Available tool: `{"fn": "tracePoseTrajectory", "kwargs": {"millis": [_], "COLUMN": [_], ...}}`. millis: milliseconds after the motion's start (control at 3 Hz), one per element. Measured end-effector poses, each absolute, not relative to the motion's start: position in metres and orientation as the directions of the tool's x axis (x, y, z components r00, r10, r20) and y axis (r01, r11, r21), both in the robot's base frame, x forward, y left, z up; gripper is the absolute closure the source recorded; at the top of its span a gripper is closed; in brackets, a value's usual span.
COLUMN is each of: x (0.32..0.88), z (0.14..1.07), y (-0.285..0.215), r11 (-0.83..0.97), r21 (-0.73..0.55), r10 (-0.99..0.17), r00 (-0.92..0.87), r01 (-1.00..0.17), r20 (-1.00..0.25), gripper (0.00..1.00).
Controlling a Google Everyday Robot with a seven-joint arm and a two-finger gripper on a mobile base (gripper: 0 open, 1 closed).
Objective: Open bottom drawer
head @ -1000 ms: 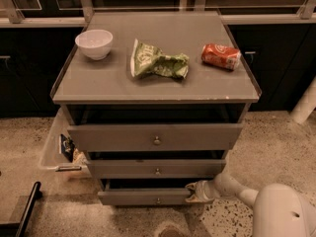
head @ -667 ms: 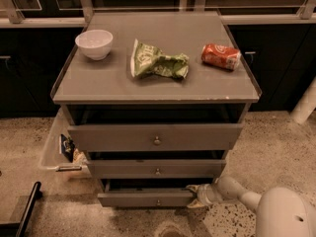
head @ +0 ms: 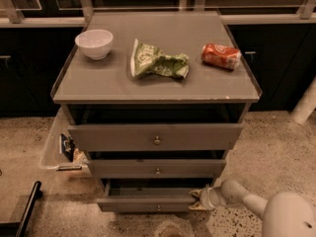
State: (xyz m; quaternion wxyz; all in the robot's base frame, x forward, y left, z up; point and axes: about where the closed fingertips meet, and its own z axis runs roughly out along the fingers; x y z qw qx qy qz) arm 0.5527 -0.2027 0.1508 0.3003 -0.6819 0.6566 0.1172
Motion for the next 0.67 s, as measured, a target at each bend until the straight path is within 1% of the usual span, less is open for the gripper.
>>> {"fn": "tracePoseTrajectory", "kwargs": {"millis": [333,667], "x": [0.551,0.540], "z": [0.154,0.154], "y": [-0.203,-0.206], "r11": [0.042,0.042], "r21": [-0.256,-0.252], "r10": [-0.825,-0.823], "r00": [0.111,0.110], "r01": [-0.966,-0.967], "r20": [-0.554,-0.557], "gripper": [1.00,0.81]}}
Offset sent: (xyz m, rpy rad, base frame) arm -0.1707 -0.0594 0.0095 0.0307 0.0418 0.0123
